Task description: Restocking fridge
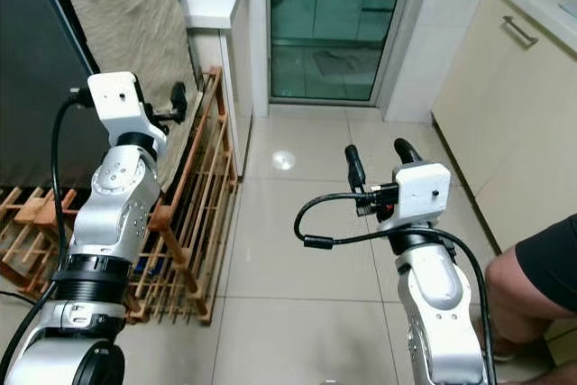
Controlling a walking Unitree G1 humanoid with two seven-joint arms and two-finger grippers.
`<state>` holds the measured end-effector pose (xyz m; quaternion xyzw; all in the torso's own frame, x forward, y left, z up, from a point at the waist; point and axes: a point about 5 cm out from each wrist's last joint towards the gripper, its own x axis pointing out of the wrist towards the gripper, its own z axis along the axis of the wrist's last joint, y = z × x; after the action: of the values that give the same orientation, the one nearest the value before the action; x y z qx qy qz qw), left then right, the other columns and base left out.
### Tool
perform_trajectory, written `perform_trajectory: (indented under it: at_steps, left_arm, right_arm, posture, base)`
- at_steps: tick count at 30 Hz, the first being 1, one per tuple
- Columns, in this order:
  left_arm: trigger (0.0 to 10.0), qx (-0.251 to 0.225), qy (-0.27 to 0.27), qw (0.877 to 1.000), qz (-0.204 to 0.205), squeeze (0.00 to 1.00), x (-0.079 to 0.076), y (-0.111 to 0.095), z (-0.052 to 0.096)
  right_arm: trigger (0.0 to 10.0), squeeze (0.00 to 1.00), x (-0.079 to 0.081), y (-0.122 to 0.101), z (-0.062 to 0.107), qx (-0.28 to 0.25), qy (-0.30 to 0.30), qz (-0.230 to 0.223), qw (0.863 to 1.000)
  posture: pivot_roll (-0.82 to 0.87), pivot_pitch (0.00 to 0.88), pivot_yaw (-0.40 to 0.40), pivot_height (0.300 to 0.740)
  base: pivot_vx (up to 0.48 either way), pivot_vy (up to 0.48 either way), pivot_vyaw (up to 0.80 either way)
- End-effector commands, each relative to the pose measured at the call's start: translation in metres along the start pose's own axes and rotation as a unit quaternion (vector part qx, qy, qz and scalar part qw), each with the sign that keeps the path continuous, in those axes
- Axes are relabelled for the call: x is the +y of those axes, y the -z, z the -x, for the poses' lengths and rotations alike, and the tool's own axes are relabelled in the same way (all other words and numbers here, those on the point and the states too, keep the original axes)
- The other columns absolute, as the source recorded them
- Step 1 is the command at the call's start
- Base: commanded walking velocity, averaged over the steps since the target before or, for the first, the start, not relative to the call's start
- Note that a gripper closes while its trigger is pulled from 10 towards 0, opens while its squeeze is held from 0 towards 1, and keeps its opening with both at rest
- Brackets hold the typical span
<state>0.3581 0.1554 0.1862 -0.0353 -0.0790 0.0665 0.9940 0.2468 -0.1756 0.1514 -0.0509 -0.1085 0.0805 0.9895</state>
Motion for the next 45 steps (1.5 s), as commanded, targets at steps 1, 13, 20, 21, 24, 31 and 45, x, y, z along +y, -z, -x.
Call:
perform_trajectory:
  at_steps: [1,13,20,21,24,31,45]
  left_arm:
    - [10.0,-0.013,-0.009,1.0,-0.004,0.0,0.0,-0.006,-0.005]
    - [10.0,-0.021,-0.026,0.999,-0.016,0.0,0.004,-0.007,-0.012]
    - [10.0,0.004,-0.03,0.999,-0.01,0.0,0.018,0.005,0.003]
    - [10.0,0.004,-0.03,0.999,-0.01,0.0,0.018,0.005,0.003]
    - [10.0,0.003,-0.041,0.999,-0.015,0.0,0.021,0.006,0.004]
    - [10.0,-0.002,-0.052,0.998,-0.019,0.0,0.025,0.002,0.001]
    - [10.0,-0.011,-0.035,0.999,-0.008,0.0,0.004,-0.004,-0.019]
  right_arm:
    - [10.0,0.0,-0.003,-0.002,-0.003,-0.005,0.001,0.003,1.0]
    - [10.0,0.0,-0.004,0.002,-0.001,-0.001,0.003,0.006,1.0]
    - [10.0,0.0,-0.006,0.004,0.001,0.003,0.006,0.007,1.0]
    - [10.0,0.0,-0.006,0.004,0.001,0.003,0.006,0.007,1.0]
    - [10.0,0.0,-0.004,0.005,0.001,0.004,0.003,0.006,1.0]
    - [10.0,0.0,-0.004,0.006,-0.001,0.004,0.0,0.006,1.0]
    - [10.0,0.0,-0.003,0.005,-0.004,-0.001,0.002,0.007,1.0]
  posture:
    - [-0.2,0.0,0.025,0.74]
    - [-0.22,0.0,0.032,0.74]
    - [-0.21,0.0,0.033,0.74]
    - [-0.21,0.0,0.033,0.74]
    - [-0.21,0.0,0.025,0.74]
    - [-0.2,0.0,0.022,0.74]
    - [-0.21,0.0,0.024,0.74]
  base:
    - [0.0,0.0,0.0]
    - [0.0,0.0,0.0]
    - [0.0,0.0,0.0]
    - [0.0,0.0,0.0]
    - [0.0,0.0,0.0]
    - [0.0,0.0,0.0]
    - [0.0,0.0,0.0]
